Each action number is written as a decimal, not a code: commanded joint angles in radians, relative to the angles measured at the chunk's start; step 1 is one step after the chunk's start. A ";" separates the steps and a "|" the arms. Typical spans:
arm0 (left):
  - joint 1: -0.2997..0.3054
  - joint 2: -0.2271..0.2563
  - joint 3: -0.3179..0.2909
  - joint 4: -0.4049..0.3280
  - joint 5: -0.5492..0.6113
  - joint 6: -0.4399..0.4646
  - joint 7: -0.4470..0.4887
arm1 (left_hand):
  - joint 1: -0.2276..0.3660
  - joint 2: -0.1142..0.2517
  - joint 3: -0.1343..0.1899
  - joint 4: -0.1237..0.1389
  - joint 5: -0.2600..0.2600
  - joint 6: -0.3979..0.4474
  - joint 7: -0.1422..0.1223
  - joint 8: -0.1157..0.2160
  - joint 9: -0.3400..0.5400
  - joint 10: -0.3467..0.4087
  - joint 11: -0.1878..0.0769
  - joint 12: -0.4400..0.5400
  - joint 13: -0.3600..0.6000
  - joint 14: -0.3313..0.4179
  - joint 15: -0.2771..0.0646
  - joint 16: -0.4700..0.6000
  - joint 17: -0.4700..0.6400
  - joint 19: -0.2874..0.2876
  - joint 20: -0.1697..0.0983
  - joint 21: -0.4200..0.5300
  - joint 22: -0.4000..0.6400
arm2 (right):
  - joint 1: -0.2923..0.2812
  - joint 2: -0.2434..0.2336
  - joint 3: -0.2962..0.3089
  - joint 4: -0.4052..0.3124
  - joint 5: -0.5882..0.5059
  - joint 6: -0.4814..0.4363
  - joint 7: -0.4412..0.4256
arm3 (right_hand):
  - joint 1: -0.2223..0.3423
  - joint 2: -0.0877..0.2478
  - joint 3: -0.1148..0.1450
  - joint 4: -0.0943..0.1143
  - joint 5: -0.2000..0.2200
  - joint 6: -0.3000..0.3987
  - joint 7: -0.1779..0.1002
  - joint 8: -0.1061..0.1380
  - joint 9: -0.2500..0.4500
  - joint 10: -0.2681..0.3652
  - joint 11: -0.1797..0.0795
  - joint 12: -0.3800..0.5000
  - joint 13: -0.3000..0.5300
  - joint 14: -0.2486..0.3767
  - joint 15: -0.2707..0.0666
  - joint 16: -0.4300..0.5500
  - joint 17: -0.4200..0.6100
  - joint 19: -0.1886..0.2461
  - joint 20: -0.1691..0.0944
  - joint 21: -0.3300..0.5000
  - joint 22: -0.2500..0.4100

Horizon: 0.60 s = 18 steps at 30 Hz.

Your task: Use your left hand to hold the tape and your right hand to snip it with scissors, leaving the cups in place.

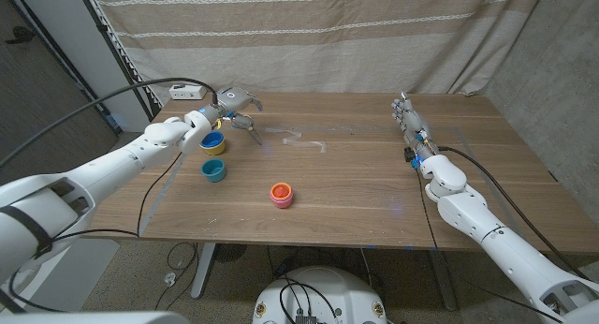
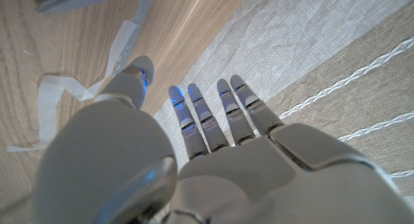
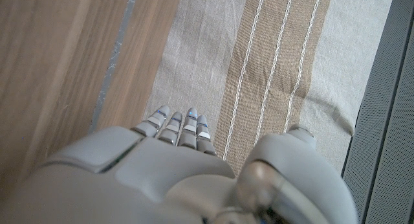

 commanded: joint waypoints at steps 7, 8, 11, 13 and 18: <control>-0.026 -0.015 0.032 0.053 -0.006 0.002 0.005 | 0.014 0.000 -0.005 0.000 0.006 0.003 0.000 0.009 -0.002 0.007 0.003 -0.003 0.004 0.002 -0.175 -0.001 0.003 0.000 -0.151 0.004 0.003 | -0.001 -0.002 0.001 -0.005 -0.001 -0.001 -0.004 | 0.008 0.003 -0.004 -0.005 0.006 0.006 0.005 0.003 0.002 0.005 -0.002 0.006 0.004 0.004 -0.033 0.002 0.002 0.000 -0.021 0.000 0.006; -0.027 -0.015 0.033 0.053 -0.006 0.004 0.002 | 0.014 0.000 -0.006 -0.001 0.006 0.004 -0.001 0.010 -0.002 0.006 0.003 -0.003 0.004 0.002 -0.175 -0.001 0.002 0.000 -0.151 0.004 0.003 | -0.001 -0.003 0.001 -0.006 0.000 -0.003 -0.005 | 0.008 0.003 -0.004 -0.004 0.006 0.006 0.005 0.003 0.002 0.004 -0.002 0.006 0.004 0.004 -0.033 0.002 0.002 0.000 -0.021 0.000 0.006; -0.028 -0.014 0.036 0.054 -0.009 0.004 0.002 | 0.014 0.000 -0.006 -0.001 0.007 0.005 -0.001 0.010 -0.003 0.007 0.003 -0.003 0.004 0.002 -0.175 -0.001 0.002 0.000 -0.151 0.004 0.003 | 0.000 -0.004 0.001 -0.006 0.000 -0.006 -0.005 | 0.008 0.002 -0.005 -0.004 0.006 0.006 0.005 0.003 0.002 0.005 -0.002 0.006 0.004 0.004 -0.033 0.002 0.002 0.000 -0.021 -0.001 0.006; -0.030 -0.014 0.038 0.055 -0.010 0.004 -0.001 | 0.014 0.000 -0.006 -0.001 0.007 0.003 -0.001 0.010 -0.003 0.008 0.003 -0.003 0.004 0.001 -0.175 -0.001 0.002 0.000 -0.151 0.004 0.003 | 0.003 -0.003 0.000 -0.002 -0.001 -0.004 -0.002 | 0.007 0.002 -0.005 -0.004 0.006 0.006 0.005 0.003 0.002 0.004 -0.002 0.006 0.004 0.003 -0.033 0.002 0.002 0.000 -0.021 -0.001 0.006; -0.032 -0.014 0.043 0.056 -0.010 0.006 -0.008 | 0.015 0.000 -0.006 0.000 0.007 0.003 -0.001 0.011 -0.003 0.008 0.003 -0.003 0.004 0.001 -0.176 -0.001 0.002 -0.001 -0.151 0.004 0.003 | 0.006 -0.003 -0.001 0.002 -0.001 -0.004 0.001 | 0.006 0.002 -0.005 -0.004 0.006 0.006 0.005 0.003 0.002 0.004 -0.005 0.006 0.004 0.003 -0.034 0.002 0.002 0.000 -0.020 -0.002 0.006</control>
